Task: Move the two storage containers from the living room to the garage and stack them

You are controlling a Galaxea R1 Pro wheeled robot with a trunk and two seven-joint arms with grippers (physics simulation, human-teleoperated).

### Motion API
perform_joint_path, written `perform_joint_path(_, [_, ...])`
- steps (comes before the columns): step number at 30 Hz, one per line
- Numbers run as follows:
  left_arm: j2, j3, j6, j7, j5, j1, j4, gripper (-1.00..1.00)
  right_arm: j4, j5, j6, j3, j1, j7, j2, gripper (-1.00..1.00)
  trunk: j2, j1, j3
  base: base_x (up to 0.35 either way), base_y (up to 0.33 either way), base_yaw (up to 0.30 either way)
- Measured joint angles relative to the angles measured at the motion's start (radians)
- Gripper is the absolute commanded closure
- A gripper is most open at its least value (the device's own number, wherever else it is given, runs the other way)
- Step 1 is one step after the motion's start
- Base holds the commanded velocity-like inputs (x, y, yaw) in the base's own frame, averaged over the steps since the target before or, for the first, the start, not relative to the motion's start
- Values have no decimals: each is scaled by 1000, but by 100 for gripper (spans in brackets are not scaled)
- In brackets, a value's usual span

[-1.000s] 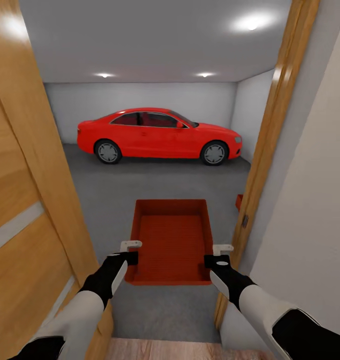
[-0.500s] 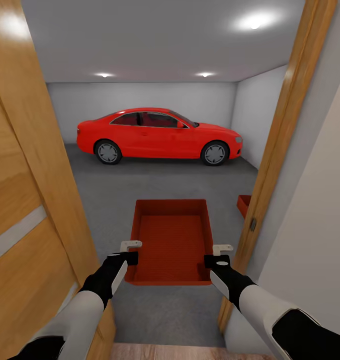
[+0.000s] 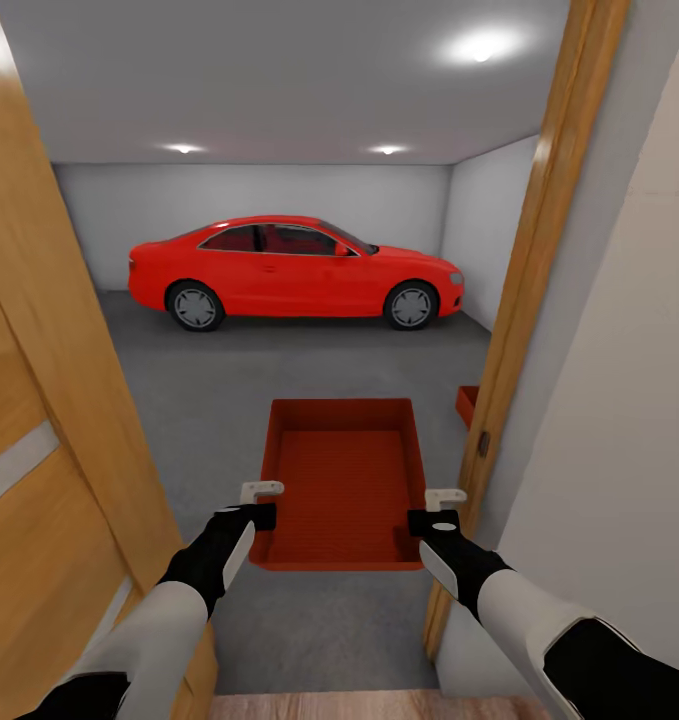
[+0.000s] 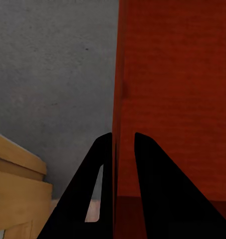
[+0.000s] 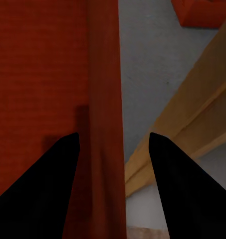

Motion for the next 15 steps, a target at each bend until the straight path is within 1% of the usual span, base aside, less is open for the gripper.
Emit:
perform_joint_path(2, [0, 1, 0, 0, 0, 0, 0, 100, 0, 0, 0, 0, 0, 0, 0, 100, 0, 0, 0, 147, 173, -3])
perform_joint_path(5, [0, 0, 0, 0, -1, 0, 0, 100, 0, -1, 0, 0, 0, -1, 0, 100, 0, 0, 0, 84, 77, -1])
perform_joint_path(15, [0, 0, 0, 0, 0, 0, 0, 100, 0, -1, 0, 1, 0, -1, 0, 100, 0, 0, 0, 9, 8, 0])
